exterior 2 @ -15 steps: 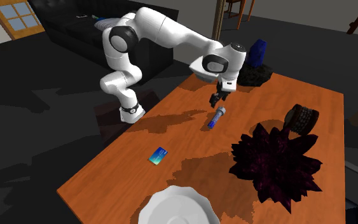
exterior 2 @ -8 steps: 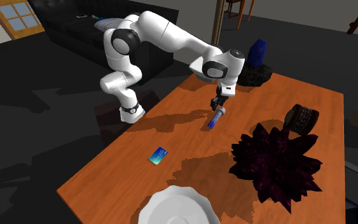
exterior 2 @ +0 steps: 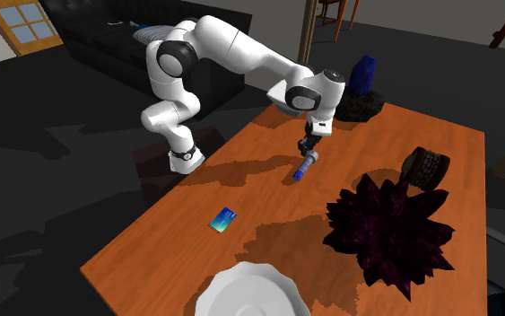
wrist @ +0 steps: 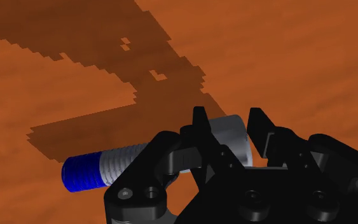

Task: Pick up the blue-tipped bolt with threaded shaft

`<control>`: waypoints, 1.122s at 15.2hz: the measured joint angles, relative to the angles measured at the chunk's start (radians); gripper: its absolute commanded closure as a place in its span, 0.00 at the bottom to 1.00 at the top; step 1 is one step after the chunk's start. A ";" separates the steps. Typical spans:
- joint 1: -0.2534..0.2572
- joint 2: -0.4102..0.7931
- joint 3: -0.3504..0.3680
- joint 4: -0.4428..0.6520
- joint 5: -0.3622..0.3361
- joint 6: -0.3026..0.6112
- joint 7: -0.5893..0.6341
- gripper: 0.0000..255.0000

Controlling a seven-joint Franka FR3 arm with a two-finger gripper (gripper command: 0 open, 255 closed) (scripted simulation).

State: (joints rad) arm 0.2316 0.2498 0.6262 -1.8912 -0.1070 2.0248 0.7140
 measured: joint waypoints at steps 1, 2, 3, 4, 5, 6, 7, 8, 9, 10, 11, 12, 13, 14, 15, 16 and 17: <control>0.000 -0.001 0.000 -0.001 0.000 0.000 0.000 1.00; -0.001 -0.004 0.001 0.000 0.003 -0.004 -0.001 1.00; -0.003 -0.010 0.002 0.005 0.007 -0.014 -0.004 1.00; -0.003 -0.012 0.002 0.015 0.008 -0.025 -0.005 1.00; -0.003 -0.016 0.003 0.022 0.011 -0.036 -0.006 1.00; -0.004 -0.022 0.005 0.030 0.015 -0.048 -0.008 1.00; -0.004 -0.026 0.006 0.040 0.019 -0.062 -0.008 1.00; -0.006 -0.033 0.007 0.046 0.023 -0.074 -0.012 1.00; -0.007 -0.037 0.008 0.056 0.026 -0.087 -0.014 1.00; -0.010 -0.044 0.008 0.060 0.030 -0.096 -0.018 1.00; -0.011 -0.050 0.009 0.065 0.034 -0.107 -0.020 1.00; -0.011 -0.053 0.010 0.076 0.036 -0.120 -0.021 1.00; -0.011 -0.056 0.011 0.088 0.038 -0.134 -0.021 1.00; -0.011 -0.061 0.012 0.093 0.042 -0.143 -0.022 1.00; -0.011 -0.063 0.012 0.104 0.043 -0.156 -0.023 1.00; -0.009 -0.063 0.013 0.118 0.043 -0.170 -0.020 1.00; -0.010 -0.065 0.013 0.125 0.045 -0.179 -0.023 1.00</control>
